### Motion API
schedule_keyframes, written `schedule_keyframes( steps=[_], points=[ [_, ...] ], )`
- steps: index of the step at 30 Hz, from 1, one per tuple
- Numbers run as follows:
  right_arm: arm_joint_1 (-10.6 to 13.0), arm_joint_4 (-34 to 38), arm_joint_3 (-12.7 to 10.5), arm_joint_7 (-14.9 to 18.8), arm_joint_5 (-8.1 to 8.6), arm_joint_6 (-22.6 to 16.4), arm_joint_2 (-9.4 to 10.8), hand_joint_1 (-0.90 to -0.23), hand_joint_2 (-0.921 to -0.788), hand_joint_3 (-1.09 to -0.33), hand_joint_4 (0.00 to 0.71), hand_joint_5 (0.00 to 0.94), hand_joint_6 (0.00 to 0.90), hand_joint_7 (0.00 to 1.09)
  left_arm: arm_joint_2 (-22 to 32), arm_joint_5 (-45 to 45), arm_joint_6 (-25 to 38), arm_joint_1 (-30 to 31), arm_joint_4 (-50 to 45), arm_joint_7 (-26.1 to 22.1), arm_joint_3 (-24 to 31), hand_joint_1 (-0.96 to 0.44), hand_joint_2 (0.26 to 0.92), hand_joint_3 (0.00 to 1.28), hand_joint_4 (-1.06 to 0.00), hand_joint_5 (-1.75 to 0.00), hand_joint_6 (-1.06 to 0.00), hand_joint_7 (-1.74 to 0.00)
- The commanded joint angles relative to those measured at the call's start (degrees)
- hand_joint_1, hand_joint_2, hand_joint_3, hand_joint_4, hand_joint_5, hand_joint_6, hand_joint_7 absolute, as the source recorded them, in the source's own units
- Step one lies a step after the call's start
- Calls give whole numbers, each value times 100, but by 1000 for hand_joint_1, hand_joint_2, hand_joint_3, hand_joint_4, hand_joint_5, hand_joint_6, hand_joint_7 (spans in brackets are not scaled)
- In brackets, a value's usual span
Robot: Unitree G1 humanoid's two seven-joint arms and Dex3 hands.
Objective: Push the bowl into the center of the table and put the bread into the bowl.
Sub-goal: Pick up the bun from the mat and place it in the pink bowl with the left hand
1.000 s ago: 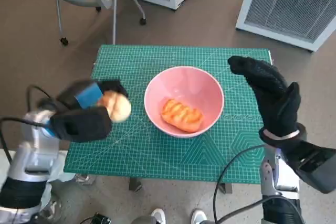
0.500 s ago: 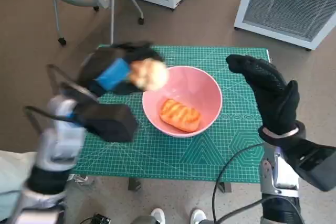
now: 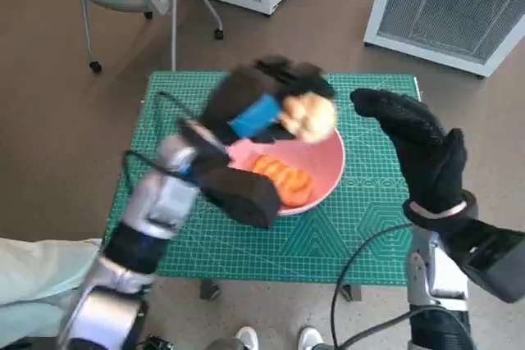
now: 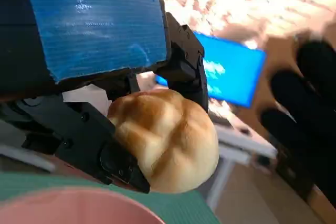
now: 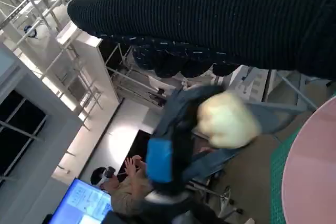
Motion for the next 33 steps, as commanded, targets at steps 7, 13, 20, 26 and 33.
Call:
schedule_keyframes(
  steps=[7,13,20,26,33],
  points=[
    [221,-144,-40,-28,16,152,-25,-677,-921,-705,39,1,-1,390,-243,-89,-199,-225,826,-294,-227,2,899,225,-443,-1175,-411,-1264],
    [263,-205,-71,-141,-67,136,-11,-667,-921,-706,40,1,-1,390,-197,-140,-99,-166,952,-685,-262,-87,881,53,-310,-156,-371,-306],
    [311,-280,-63,-285,-159,82,23,-659,-921,-708,42,2,-1,394,-107,-131,61,-129,868,-1016,-225,-285,888,14,-155,-11,-309,-92],
    [336,-303,-57,-324,-130,70,30,-662,-921,-708,44,3,-1,396,-61,-133,325,-35,632,-1152,-152,-326,893,9,-122,-1,-294,-58],
    [325,-292,-55,-329,-119,69,35,-664,-921,-707,44,2,-1,398,52,-135,745,126,159,-1272,-45,-336,894,5,-99,0,-285,-38]
  ],
)
